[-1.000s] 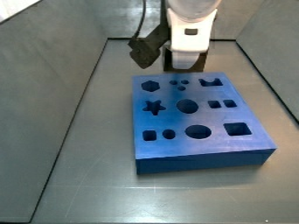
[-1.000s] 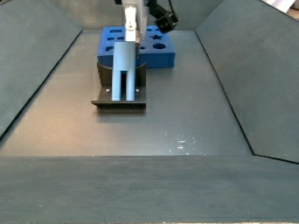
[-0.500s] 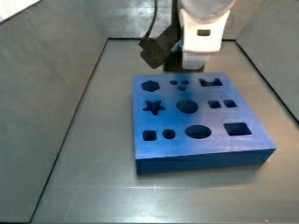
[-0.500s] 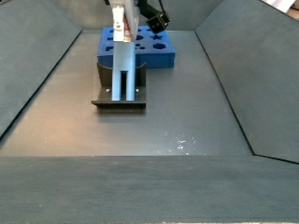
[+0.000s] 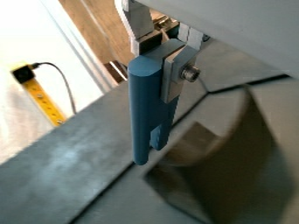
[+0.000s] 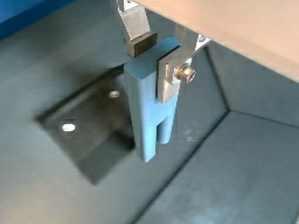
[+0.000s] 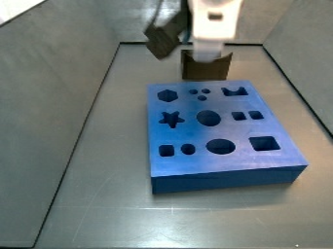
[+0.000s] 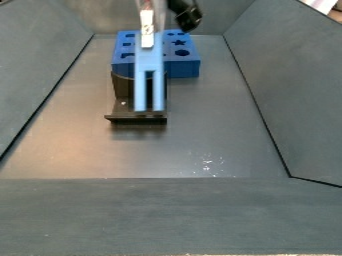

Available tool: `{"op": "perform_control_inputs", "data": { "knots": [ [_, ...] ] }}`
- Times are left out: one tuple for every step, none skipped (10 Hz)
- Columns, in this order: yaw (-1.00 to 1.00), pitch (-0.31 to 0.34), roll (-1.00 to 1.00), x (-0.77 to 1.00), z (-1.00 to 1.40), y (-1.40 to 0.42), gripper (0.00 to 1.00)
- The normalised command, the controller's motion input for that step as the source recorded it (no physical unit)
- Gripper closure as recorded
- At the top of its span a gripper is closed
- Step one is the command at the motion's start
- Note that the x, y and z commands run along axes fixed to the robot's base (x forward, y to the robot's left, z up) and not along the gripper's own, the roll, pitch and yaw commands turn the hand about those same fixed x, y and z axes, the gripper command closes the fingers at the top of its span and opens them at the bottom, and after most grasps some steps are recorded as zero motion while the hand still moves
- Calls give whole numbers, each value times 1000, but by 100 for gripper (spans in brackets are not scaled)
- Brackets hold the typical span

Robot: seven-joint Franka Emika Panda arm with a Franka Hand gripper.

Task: Pick up the square-circle object. Move up. Rotate the square-circle object. Place the square-circle object on the fixture. Regrasp the square-circle object. Move to above the board. Insert the square-circle object.
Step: Rotate the square-circle object.

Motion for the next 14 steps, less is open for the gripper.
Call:
{"op": "perform_control_inputs", "data": {
  "knots": [
    [-38,-61,-114,-1000,682,229,100],
    [-52,-56,-132,-1000,651,219,100],
    [-69,-46,-152,-1000,607,203,100],
    [-75,-37,-155,-1000,583,196,100],
    [-83,-18,-153,-1000,526,177,100],
    [-86,-4,-156,-1000,474,162,100],
    [-83,13,-159,-1000,401,146,100],
    [-75,26,-153,-1000,374,136,100],
    [-65,41,-160,-1000,326,114,100],
    [-59,42,-162,-912,270,97,100],
    [-48,40,-164,-684,156,60,100],
    [-36,35,-153,-452,92,32,100],
    [-32,42,-145,-284,72,15,100],
    [-28,46,-144,-171,66,4,100]
  ]
}}
